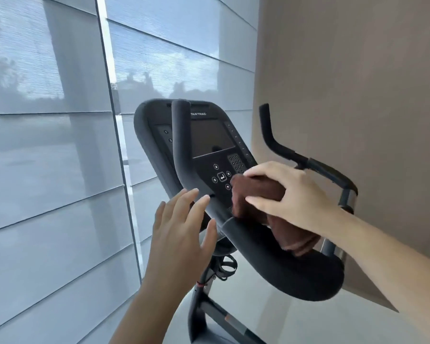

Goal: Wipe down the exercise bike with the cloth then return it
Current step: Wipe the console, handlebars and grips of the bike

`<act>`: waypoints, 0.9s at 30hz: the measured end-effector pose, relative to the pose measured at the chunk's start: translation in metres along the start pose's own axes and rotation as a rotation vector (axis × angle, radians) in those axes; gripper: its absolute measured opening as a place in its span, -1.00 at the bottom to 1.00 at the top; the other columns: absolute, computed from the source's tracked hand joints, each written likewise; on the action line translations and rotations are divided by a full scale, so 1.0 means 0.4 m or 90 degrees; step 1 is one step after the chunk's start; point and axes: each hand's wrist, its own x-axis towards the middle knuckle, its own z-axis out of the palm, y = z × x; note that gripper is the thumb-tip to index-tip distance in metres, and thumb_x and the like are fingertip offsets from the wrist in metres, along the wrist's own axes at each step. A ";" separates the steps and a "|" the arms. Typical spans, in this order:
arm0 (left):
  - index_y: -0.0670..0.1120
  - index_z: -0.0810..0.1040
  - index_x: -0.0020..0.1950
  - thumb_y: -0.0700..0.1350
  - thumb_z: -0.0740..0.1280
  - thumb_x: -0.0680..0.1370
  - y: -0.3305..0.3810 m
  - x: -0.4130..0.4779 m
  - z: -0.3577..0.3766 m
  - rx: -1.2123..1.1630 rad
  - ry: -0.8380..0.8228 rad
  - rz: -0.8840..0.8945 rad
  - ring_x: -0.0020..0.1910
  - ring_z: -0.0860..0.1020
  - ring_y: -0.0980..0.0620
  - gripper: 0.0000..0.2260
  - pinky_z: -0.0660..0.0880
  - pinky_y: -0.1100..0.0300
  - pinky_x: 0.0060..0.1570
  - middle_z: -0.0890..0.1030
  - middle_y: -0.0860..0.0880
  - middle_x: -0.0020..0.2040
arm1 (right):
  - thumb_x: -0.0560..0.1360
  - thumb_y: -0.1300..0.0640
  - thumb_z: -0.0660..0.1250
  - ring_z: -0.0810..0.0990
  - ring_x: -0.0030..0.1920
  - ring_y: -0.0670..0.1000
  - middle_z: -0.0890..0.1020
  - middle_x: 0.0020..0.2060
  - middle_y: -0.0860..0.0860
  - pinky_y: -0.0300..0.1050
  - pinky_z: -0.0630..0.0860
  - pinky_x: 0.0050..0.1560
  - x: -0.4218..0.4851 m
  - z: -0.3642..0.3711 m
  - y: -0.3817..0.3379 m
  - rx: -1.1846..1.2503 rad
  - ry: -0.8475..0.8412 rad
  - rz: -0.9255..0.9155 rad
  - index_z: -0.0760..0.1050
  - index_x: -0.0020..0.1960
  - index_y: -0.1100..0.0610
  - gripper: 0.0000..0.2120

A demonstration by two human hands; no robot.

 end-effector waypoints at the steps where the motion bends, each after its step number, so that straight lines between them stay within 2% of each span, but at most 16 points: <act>1: -0.18 0.55 0.14 -0.10 0.28 0.45 -0.007 -0.003 0.004 -0.005 -0.003 0.006 0.15 0.50 -0.20 -0.70 0.42 -0.21 0.14 0.56 -0.15 0.14 | 0.37 0.08 0.43 0.51 0.02 -0.23 0.59 -0.02 -0.19 -0.48 0.34 0.05 -0.019 0.025 -0.006 0.025 -0.050 0.010 0.50 0.07 -0.10 -0.70; 5: -0.17 0.54 0.14 -0.01 0.14 0.49 -0.026 -0.013 0.010 -0.029 -0.016 0.012 0.17 0.49 -0.18 -0.64 0.41 -0.18 0.15 0.55 -0.14 0.16 | 0.41 0.04 0.39 0.47 0.14 -0.17 0.51 0.05 -0.19 -0.40 0.35 0.13 -0.045 0.065 -0.010 0.040 -0.133 0.005 0.46 0.13 -0.12 -0.68; 8: -0.17 0.53 0.15 -0.02 0.14 0.49 -0.031 -0.020 0.018 -0.050 -0.019 0.014 0.17 0.49 -0.19 -0.64 0.42 -0.21 0.14 0.55 -0.15 0.16 | 0.40 -0.05 0.34 0.34 0.25 -0.29 0.42 0.20 -0.24 -0.49 0.23 0.17 -0.040 0.064 -0.007 0.014 -0.174 0.013 0.38 0.20 -0.22 -0.62; 11: -0.19 0.53 0.15 -0.03 0.14 0.49 -0.026 -0.029 0.034 -0.072 -0.019 0.017 0.16 0.49 -0.21 -0.64 0.42 -0.22 0.12 0.55 -0.16 0.16 | 0.39 -0.10 0.34 0.24 0.29 -0.39 0.35 0.28 -0.29 -0.44 0.19 0.22 -0.043 0.066 -0.007 0.001 -0.209 0.037 0.33 0.23 -0.30 -0.56; 18: -0.19 0.55 0.14 -0.01 0.15 0.50 0.014 -0.060 0.063 -0.120 -0.050 0.030 0.20 0.49 -0.16 -0.64 0.41 -0.17 0.16 0.55 -0.14 0.17 | 0.40 0.05 0.37 0.46 0.19 -0.15 0.48 0.15 -0.16 -0.20 0.41 0.21 -0.109 0.039 0.007 0.013 -0.137 0.018 0.48 0.20 -0.12 -0.63; 23: -0.18 0.52 0.20 0.11 0.16 0.48 0.018 -0.067 0.069 -0.101 -0.085 0.070 0.30 0.42 -0.10 -0.54 0.33 -0.18 0.25 0.52 -0.10 0.24 | 0.38 0.10 0.40 0.52 0.13 -0.11 0.53 0.08 -0.15 -0.28 0.39 0.18 -0.216 -0.019 0.054 0.004 -0.100 0.032 0.54 0.13 -0.08 -0.68; 27: -0.22 0.48 0.23 0.19 0.16 0.46 0.017 -0.049 0.070 -0.110 -0.126 0.108 0.31 0.40 -0.13 -0.45 0.37 -0.24 0.20 0.51 -0.12 0.26 | 0.38 0.15 0.44 0.54 0.07 -0.14 0.57 0.03 -0.07 -0.26 0.42 0.13 -0.146 0.012 0.043 0.034 -0.062 0.029 0.56 0.13 0.00 -0.68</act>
